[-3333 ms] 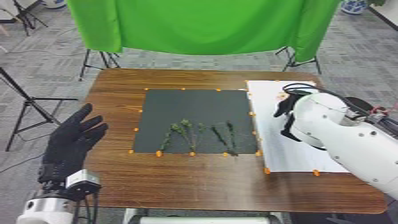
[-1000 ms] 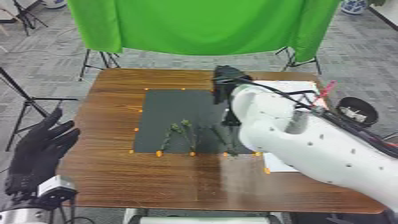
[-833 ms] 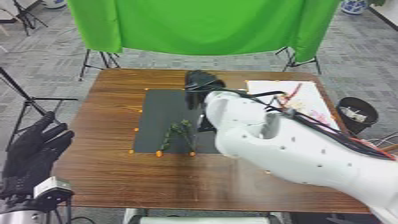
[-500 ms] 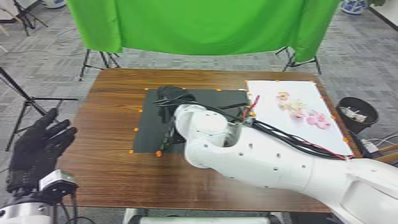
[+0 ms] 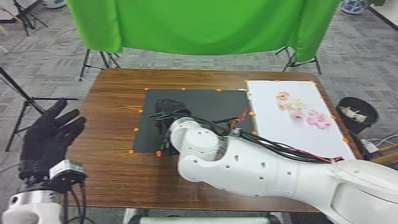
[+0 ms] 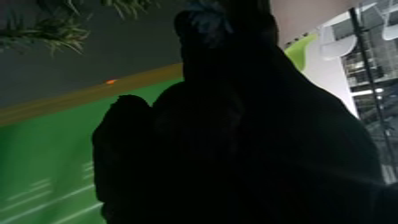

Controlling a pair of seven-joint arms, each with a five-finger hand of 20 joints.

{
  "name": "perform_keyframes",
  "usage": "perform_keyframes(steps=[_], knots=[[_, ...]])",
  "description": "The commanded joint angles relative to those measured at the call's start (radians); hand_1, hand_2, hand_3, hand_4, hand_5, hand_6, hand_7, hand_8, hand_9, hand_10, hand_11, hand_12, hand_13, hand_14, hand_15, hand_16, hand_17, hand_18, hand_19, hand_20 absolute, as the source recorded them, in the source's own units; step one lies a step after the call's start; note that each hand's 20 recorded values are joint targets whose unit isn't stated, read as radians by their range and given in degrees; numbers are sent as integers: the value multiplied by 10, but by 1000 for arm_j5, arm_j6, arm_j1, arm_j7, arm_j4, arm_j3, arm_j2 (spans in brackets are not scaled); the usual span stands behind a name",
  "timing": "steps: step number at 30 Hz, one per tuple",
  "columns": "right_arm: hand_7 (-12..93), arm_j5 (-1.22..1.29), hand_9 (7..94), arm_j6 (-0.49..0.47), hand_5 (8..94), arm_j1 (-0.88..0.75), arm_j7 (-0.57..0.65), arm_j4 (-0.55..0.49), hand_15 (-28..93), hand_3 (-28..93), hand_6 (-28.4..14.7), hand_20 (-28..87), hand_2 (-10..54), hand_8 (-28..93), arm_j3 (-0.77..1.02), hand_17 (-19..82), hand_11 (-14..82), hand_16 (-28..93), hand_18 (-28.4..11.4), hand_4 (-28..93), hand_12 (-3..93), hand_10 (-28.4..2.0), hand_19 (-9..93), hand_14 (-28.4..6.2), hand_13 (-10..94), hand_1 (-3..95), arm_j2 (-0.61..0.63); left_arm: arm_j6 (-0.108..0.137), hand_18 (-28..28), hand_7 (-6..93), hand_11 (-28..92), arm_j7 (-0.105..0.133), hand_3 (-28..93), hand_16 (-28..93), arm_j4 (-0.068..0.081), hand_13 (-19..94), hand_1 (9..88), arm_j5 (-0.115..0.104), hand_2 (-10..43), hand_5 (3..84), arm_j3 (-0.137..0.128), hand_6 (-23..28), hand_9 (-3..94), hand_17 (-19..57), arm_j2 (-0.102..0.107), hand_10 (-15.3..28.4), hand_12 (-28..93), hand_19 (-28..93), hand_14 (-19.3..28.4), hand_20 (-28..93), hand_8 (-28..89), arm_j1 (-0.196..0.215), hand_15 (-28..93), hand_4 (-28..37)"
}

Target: Arrange flowers

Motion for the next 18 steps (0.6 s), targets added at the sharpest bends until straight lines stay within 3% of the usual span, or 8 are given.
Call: perform_keyframes(steps=[1,4,6,8,10,15,17,18], knots=[[319,42,904,-76,738,8,-18,-5,685,709,20,363,-95,34,32,615,75,182,-100,-277,322,-62,932,-11,850,600,-14,-14,244,108,284,37,658,-125,8,214,295,-37,63,367,12,94,327,-84,39,191,105,486,260,75,-81,-10,549,-212],[314,65,896,-80,721,16,-23,-13,690,702,17,365,-95,25,23,609,74,177,-103,-278,320,-65,932,-13,841,594,-8,-28,243,108,285,34,659,-125,11,214,296,-32,63,368,1,94,327,-85,53,191,105,484,259,74,-81,2,549,-212],[303,68,894,-79,713,19,-22,-14,692,690,14,364,-95,16,16,606,73,176,-105,-280,317,-68,932,-15,838,586,-6,-34,242,108,285,9,659,-125,10,214,296,-13,63,368,-24,94,326,-86,39,191,105,483,259,74,-81,20,549,-212],[296,67,887,-81,706,29,-14,-12,692,683,12,363,-95,10,7,603,68,175,-106,-280,313,-71,932,-16,836,580,-4,-35,240,108,285,17,660,-125,11,214,297,-20,64,368,-31,94,326,-86,39,191,105,480,259,72,-82,29,549,-210],[292,70,880,-85,701,23,-8,-10,692,680,8,361,-95,7,14,600,67,174,-106,-280,311,-72,932,-16,834,575,-4,-45,239,108,285,-18,660,-125,9,213,297,12,64,367,-45,94,326,-87,7,191,105,478,259,72,-82,32,549,-210],[285,73,876,-66,692,32,-3,-10,693,678,4,357,-95,3,3,597,66,173,-107,-280,306,-73,932,-19,830,564,-3,-55,237,108,285,-33,660,-126,15,213,299,23,65,368,-36,95,327,-87,-2,191,104,476,258,72,-82,18,548,-210],[283,66,870,-53,689,42,2,-10,694,675,3,356,-95,1,-9,594,70,172,-108,-281,305,-73,932,-19,829,557,-4,-58,237,109,285,-23,660,-126,18,213,300,16,66,368,-24,95,326,-88,9,191,104,476,257,72,-81,13,548,-210],[283,68,862,-45,685,44,5,-12,694,671,2,353,-95,1,-12,594,86,172,-107,-281,293,-74,932,-18,828,553,-4,-66,237,109,285,-35,660,-126,20,213,300,22,66,368,-27,95,326,-87,3,191,104,476,258,72,-82,10,548,-210]])
